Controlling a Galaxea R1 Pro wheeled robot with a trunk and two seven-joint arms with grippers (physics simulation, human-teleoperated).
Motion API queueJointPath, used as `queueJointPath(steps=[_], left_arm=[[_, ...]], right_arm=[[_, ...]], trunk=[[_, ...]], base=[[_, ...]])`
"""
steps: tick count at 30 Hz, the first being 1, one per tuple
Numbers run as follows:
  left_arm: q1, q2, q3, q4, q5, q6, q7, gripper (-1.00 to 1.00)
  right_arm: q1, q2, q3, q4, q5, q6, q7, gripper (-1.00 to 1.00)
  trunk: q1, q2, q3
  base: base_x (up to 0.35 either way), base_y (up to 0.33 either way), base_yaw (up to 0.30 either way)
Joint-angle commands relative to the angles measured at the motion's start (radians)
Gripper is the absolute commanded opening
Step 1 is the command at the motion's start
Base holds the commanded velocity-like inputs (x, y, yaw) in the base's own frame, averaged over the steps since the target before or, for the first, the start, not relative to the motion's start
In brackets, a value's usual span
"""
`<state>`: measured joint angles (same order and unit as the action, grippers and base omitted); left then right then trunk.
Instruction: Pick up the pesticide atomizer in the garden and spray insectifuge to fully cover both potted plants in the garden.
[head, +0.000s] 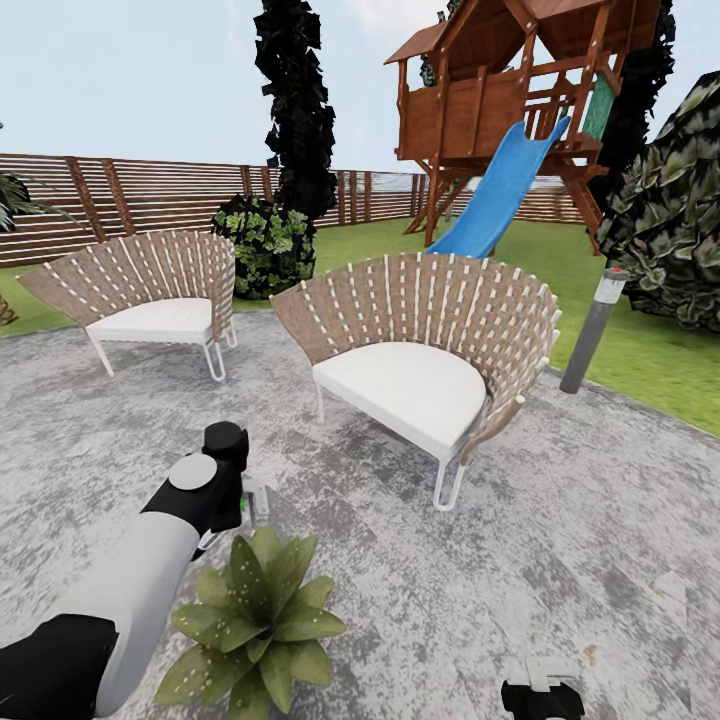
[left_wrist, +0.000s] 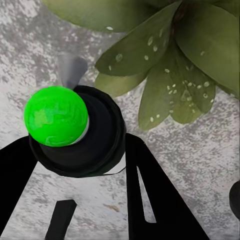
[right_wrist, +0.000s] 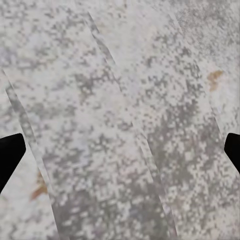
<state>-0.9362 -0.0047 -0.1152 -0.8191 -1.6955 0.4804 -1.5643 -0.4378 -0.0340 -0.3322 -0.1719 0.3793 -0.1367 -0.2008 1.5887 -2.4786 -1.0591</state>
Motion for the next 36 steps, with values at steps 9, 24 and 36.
queueJointPath(steps=[9,24,36], left_arm=[[0.006,0.024,0.001,0.001,-0.046,0.009,-0.007,-1.00],[-0.010,0.082,0.012,-0.001,-0.033,0.016,-0.007,-1.00],[-0.033,0.072,0.076,0.006,0.040,0.014,-0.007,-1.00]], right_arm=[[-0.001,0.000,-0.008,0.002,0.010,-0.004,-0.002,1.00],[-0.001,0.000,-0.008,0.002,0.010,-0.005,-0.002,1.00],[0.000,0.000,-0.008,0.002,0.010,-0.004,-0.002,1.00]], trunk=[[0.000,0.000,-0.001],[0.000,0.000,-0.001],[0.000,0.000,-0.001]], base=[[0.000,0.000,0.000],[0.000,0.000,0.000],[-0.002,0.000,0.000]])
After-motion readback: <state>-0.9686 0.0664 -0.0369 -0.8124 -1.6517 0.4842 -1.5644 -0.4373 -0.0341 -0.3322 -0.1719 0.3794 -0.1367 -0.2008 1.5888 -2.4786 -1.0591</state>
